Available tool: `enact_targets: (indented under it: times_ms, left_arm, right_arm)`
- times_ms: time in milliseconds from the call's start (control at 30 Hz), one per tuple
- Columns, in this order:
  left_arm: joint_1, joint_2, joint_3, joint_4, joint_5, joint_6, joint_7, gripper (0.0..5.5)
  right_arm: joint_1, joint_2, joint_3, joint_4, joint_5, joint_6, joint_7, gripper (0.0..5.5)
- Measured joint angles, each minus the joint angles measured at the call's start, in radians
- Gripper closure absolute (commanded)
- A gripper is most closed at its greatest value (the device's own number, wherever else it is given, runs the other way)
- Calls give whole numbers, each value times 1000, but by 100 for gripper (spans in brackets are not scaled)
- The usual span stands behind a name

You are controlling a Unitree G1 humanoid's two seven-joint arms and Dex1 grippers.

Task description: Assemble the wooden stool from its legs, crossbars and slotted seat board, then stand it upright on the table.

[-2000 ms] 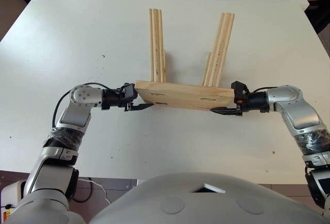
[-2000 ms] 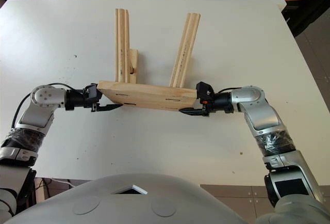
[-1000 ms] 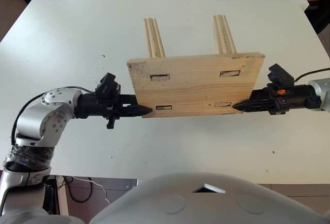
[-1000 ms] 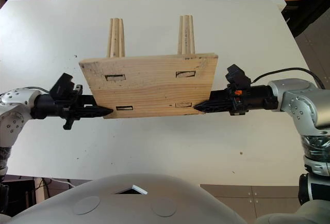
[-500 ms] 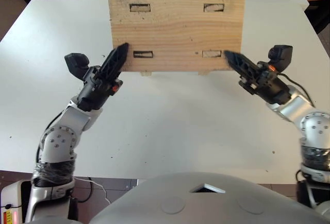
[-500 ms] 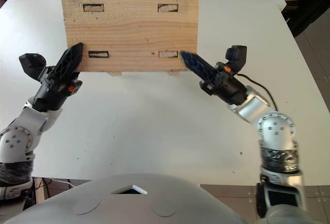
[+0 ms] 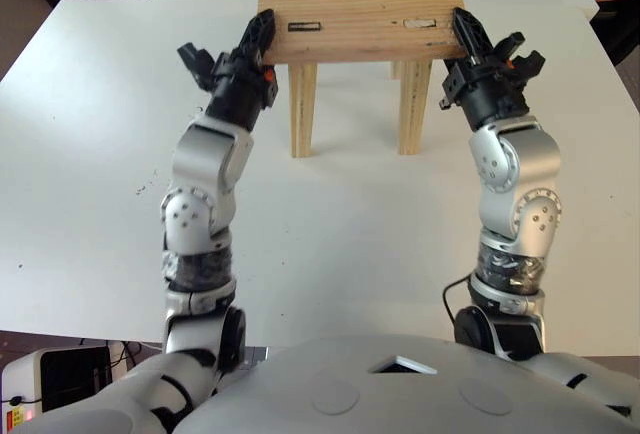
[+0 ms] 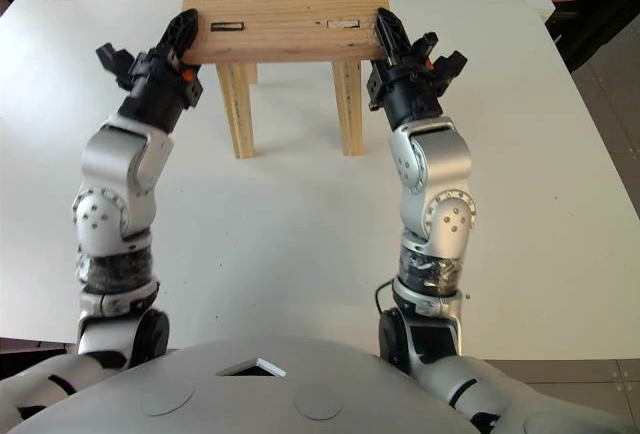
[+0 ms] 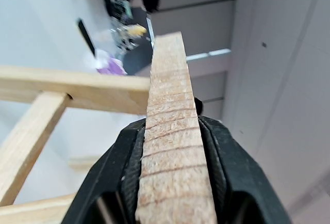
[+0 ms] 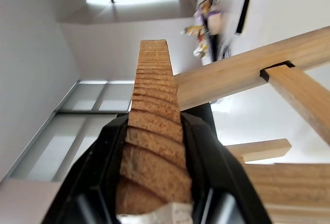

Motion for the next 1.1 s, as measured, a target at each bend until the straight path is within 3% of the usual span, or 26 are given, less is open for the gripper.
enact_targets:
  times_ms: [233, 633, 667, 767, 867, 967, 1100]
  left_arm:
    - [-70, -69, 61, 93, 118, -26, 10, 416]
    - [-150, -158, 121, 108, 183, -12, 120, 416]
    - [-148, -158, 121, 106, 190, -5, 120, 379]
    - [-114, -148, 172, 98, 275, -25, 93, 322]
    - [1, -119, 257, 127, 331, -54, 95, 282]
    - [-11, -123, 267, 120, 358, -53, 88, 230]
    - [-20, -104, 285, 105, 437, -52, 82, 188]
  right_arm:
    - [-114, 73, -41, 128, -115, -3, -17, 419]
    - [-205, 69, -91, 162, -152, -4, -147, 419]
    - [-205, 69, -91, 162, -158, -4, -147, 419]
    - [-205, 67, -122, 159, -202, -32, -155, 339]
    - [-156, 61, -196, 181, -256, -77, -181, 299]
    - [-161, 65, -200, 183, -285, -65, -159, 250]
    - [-174, -3, -215, 178, -386, -54, -119, 237]
